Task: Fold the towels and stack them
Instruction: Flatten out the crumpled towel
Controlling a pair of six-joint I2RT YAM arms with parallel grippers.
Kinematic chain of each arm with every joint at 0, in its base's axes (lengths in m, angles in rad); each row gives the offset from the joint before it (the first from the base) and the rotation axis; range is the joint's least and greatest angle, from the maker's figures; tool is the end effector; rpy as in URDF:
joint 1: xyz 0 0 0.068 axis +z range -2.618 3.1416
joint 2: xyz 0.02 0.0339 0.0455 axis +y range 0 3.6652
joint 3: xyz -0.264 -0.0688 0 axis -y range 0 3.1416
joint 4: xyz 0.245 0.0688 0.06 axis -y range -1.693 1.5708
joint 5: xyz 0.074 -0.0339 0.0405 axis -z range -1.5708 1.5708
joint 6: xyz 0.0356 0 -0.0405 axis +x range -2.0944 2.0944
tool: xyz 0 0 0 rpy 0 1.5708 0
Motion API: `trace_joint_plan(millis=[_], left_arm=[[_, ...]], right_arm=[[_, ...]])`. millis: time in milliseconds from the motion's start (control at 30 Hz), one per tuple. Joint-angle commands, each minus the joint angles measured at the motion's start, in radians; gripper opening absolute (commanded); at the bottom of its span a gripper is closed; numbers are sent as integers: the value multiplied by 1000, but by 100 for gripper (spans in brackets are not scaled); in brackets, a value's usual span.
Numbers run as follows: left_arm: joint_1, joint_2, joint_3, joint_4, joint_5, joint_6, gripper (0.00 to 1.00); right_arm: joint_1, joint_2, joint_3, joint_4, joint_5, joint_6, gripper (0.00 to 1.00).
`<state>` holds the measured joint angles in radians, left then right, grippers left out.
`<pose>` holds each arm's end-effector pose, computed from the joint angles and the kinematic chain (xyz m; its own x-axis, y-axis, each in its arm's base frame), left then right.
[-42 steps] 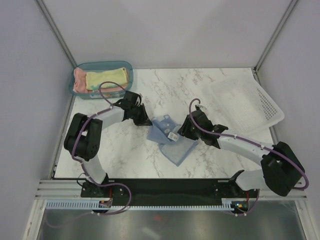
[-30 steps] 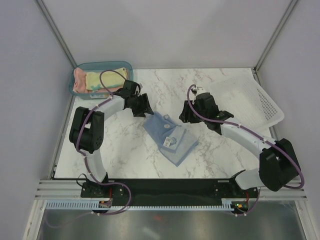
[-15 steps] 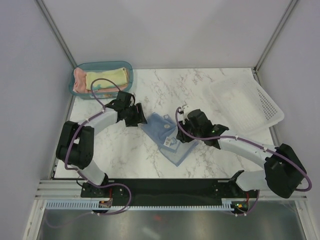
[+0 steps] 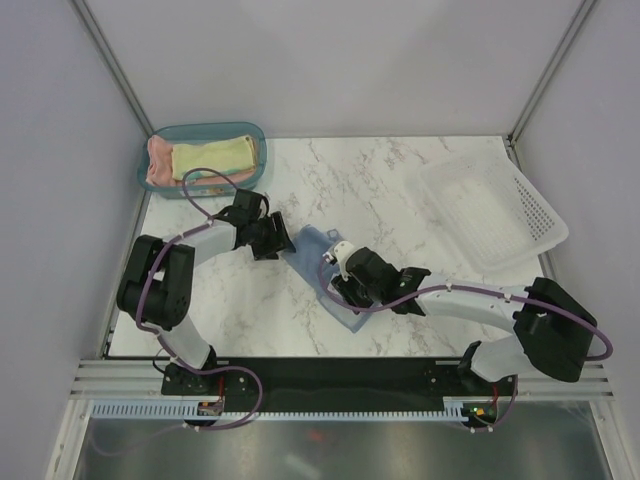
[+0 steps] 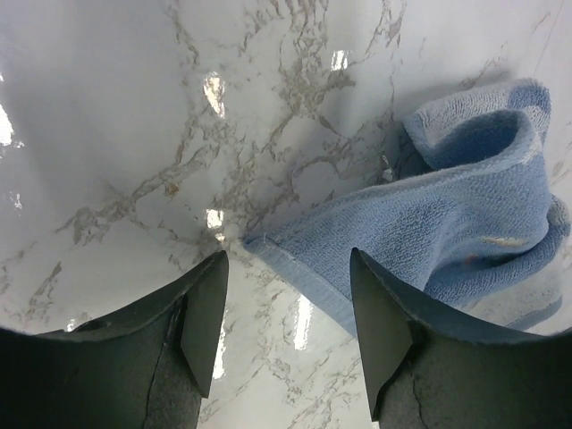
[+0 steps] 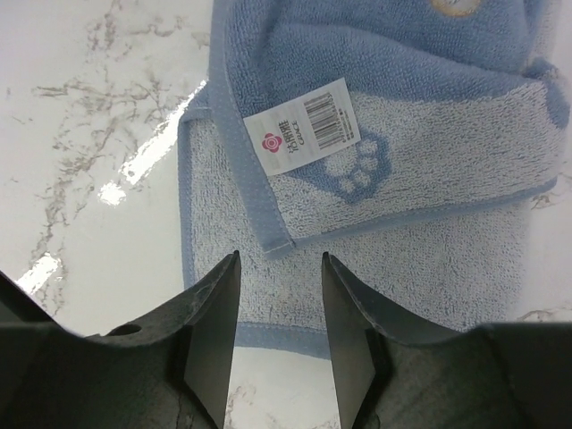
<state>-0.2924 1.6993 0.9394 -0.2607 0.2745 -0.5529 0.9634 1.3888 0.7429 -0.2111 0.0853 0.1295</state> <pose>0.3126 -0.1042 0.1578 -0.9116 -0.2535 -0.3236 -0.0770 0.8786 -0.4712 0.1598 0.2246 0.1908 -0.5293 -0.5361 -0.6575 -0.7240 0.6895 0.0207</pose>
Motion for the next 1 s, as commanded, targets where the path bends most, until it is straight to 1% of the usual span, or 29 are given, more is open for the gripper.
trace_joint_plan(millis=[0, 200, 300, 600, 700, 800, 833, 933, 967], left_arm=[[15, 3, 29, 21, 23, -47, 64], [29, 0, 36, 15, 29, -48, 64], [32, -3, 42, 11, 31, -45, 64], [52, -32, 35, 5, 38, -42, 64], [53, -49, 35, 6, 38, -19, 67], [53, -61, 32, 6, 31, -9, 67], [55, -64, 33, 6, 31, -10, 67], [55, -58, 36, 5, 34, -8, 67], [53, -53, 36, 5, 37, -8, 67]], right_arm=[[6, 27, 24, 7, 28, -60, 50], [28, 64, 18, 27, 19, -85, 52], [40, 87, 24, 35, -4, -90, 51], [49, 197, 87, 1, 36, -82, 47], [49, 216, 101, -7, 70, -70, 45], [51, 216, 102, -5, 87, -67, 39], [52, 214, 104, -7, 102, -68, 34], [52, 190, 102, -8, 113, -74, 24], [52, 179, 101, -14, 113, -76, 23]])
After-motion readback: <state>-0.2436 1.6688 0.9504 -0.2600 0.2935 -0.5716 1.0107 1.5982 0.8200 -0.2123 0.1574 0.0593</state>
